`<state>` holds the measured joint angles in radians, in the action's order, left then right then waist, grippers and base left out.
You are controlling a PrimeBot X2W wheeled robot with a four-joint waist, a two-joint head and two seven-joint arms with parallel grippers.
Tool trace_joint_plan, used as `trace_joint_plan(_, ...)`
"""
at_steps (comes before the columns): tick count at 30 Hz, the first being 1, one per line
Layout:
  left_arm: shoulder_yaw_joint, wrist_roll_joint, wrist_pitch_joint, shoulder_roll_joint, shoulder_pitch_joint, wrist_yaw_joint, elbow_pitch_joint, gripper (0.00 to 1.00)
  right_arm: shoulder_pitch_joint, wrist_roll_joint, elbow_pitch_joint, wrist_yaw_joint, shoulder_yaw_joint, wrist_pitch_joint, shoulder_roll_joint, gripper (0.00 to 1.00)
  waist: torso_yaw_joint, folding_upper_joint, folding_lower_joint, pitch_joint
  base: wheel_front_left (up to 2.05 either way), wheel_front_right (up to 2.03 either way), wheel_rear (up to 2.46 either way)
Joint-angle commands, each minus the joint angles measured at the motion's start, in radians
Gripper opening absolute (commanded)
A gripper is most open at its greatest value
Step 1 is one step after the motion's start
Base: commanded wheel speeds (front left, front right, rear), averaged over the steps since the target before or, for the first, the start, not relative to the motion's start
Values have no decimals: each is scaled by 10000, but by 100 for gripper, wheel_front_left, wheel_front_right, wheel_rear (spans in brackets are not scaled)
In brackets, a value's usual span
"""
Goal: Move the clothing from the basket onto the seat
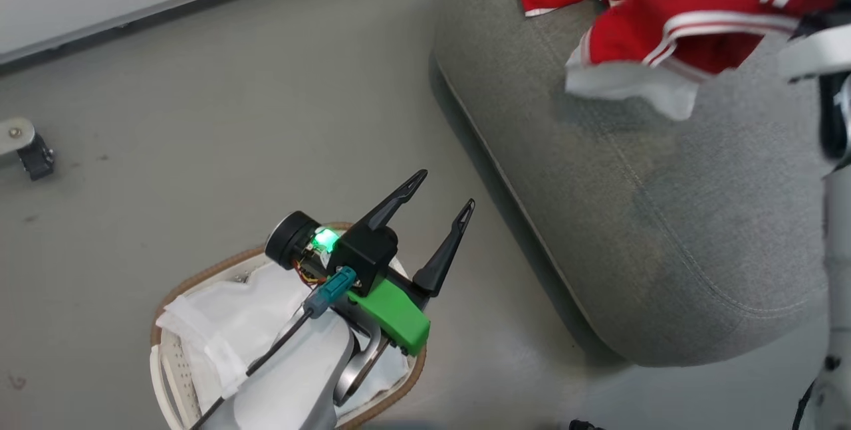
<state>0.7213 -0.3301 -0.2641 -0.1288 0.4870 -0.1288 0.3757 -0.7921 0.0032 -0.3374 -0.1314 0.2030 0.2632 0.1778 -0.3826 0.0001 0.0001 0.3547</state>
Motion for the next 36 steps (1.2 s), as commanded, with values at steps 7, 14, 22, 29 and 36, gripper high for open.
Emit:
trace_joint_plan(7, 361, 164, -4, 93, 761, -30, -196, 100, -2269, -295, -1618, 14, 1122, -222, 1975, 0, 1734, -1, -1, 1612, 0, 0, 0)
trace_joint_plan(14, 282, 347, -4, 110, 1081, -30, -482, 100, -3201, -522, -3387, 14, 1345, -503, 3278, 0, 2474, -1, -1, 2403, 0, 0, 0)
trace_joint_plan(22, 115, 588, -4, -91, 1206, -30, -636, 100, -3354, -913, -5642, 14, 1894, -182, 3098, 0, 2548, -1, -1, 3118, 0, 0, 0)
trace_joint_plan(29, 2, 648, -4, -170, 1167, -30, -603, 100, -2974, -1443, -6560, 14, 2612, 15, 2782, 37, 2393, -1, -1, 3209, 0, 0, 0)
trace_joint_plan(36, -27, 468, -4, -164, 881, -31, -497, 100, -2011, -1314, -5350, 14, 2617, 16, 2156, 100, 1896, -1, -1, 2652, 0, 0, 0)
